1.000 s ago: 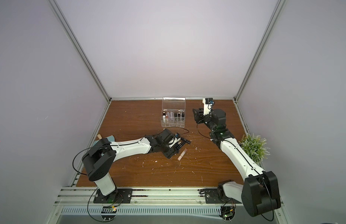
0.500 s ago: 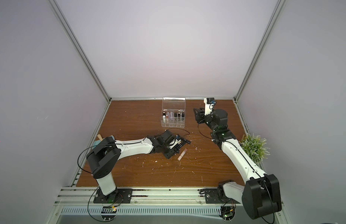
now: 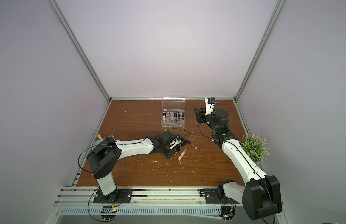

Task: Arrange the lipsticks in the organizer
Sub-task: Pick up the lipstick at the center of the board.

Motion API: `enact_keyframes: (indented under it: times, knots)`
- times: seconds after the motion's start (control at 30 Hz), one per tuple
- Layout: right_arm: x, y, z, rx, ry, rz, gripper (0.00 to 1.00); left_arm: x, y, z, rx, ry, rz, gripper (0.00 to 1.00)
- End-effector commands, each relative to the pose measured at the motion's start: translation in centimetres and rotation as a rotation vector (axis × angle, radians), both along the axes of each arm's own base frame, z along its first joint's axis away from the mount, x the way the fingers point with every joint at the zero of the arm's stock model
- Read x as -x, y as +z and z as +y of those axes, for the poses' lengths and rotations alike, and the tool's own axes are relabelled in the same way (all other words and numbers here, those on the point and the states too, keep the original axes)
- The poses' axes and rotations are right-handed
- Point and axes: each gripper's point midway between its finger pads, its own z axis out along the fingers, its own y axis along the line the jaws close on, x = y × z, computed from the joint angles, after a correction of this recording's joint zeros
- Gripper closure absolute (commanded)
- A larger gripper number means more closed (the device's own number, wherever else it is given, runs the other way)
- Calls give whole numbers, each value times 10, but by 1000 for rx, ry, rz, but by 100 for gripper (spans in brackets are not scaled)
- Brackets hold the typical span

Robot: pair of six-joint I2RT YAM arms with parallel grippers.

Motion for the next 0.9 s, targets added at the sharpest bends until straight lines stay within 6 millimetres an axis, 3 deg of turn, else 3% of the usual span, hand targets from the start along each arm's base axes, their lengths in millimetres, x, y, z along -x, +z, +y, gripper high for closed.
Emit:
enact_keyframes:
  times: [0.0,0.47,0.7,0.87]
  knots:
    - [6,15,0,-26,16,-36,51,13,2,4,-20,-14,20,60]
    - [7,17,0,-29,20,-35,51,18,20,-4,44,-30,26,66]
    - [7,17,0,-31,22,-34,51,17,8,-4,16,-35,35,58]
    - [7,18,1,-33,24,-34,51,15,-1,-5,-4,-39,41,57]
